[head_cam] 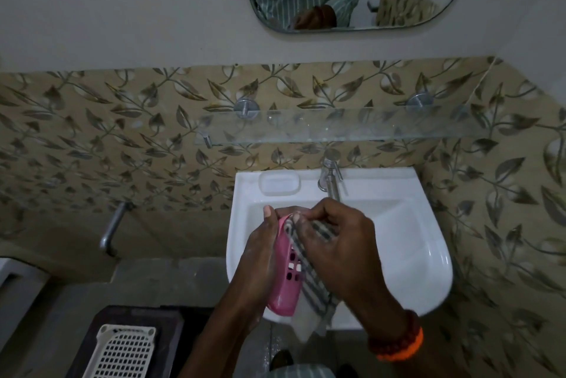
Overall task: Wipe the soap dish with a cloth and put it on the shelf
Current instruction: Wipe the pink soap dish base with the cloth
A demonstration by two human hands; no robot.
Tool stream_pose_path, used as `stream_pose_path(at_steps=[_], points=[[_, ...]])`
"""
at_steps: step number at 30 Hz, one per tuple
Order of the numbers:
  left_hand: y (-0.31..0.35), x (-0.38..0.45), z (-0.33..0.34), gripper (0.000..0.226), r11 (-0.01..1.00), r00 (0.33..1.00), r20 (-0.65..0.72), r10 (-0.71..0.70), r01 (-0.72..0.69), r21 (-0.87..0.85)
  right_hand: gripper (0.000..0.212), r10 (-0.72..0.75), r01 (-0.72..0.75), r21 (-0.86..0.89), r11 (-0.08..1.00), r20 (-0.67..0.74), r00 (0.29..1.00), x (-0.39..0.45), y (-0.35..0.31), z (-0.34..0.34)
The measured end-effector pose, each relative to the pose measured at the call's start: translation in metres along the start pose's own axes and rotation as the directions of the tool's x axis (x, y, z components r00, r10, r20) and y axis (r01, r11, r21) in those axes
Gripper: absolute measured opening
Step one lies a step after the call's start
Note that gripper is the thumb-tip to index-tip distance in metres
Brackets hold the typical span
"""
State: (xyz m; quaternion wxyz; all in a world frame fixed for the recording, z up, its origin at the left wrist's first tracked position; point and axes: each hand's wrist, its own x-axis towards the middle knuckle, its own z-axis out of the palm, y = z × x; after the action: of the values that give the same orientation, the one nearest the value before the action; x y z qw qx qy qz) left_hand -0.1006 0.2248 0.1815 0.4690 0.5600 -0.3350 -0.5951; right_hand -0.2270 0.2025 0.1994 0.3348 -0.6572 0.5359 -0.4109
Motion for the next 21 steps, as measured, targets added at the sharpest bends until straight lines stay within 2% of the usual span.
stream_pose_path(at_steps=[2,7,12,17,21], points=[[0.000,-0.001,0.001,0.061,1.000,1.000,-0.005,0.016,-0.016,0.004,0.013,-0.001,0.000,-0.010,1.000,-0.017,1.000,0.004,-0.001,0.001],[0.004,0.002,-0.005,0.059,0.998,0.998,-0.020,0.065,-0.065,0.001,0.012,0.053,-0.049,-0.038,0.998,0.117,0.992,-0.013,-0.004,0.007],[0.004,0.000,0.001,0.055,0.996,0.997,-0.022,0.073,-0.072,0.044,0.014,0.042,-0.043,-0.060,0.997,-0.012,0.999,0.010,-0.009,0.004],[0.013,0.007,-0.006,0.056,0.994,0.994,-0.050,0.101,-0.099,0.046,0.013,0.089,-0.088,-0.015,0.996,0.188,0.978,-0.021,-0.011,0.006],[0.012,0.007,-0.005,0.050,0.999,0.999,-0.020,0.050,-0.050,0.020,0.009,-0.015,0.017,-0.062,0.998,0.038,0.999,0.004,-0.009,0.003]])
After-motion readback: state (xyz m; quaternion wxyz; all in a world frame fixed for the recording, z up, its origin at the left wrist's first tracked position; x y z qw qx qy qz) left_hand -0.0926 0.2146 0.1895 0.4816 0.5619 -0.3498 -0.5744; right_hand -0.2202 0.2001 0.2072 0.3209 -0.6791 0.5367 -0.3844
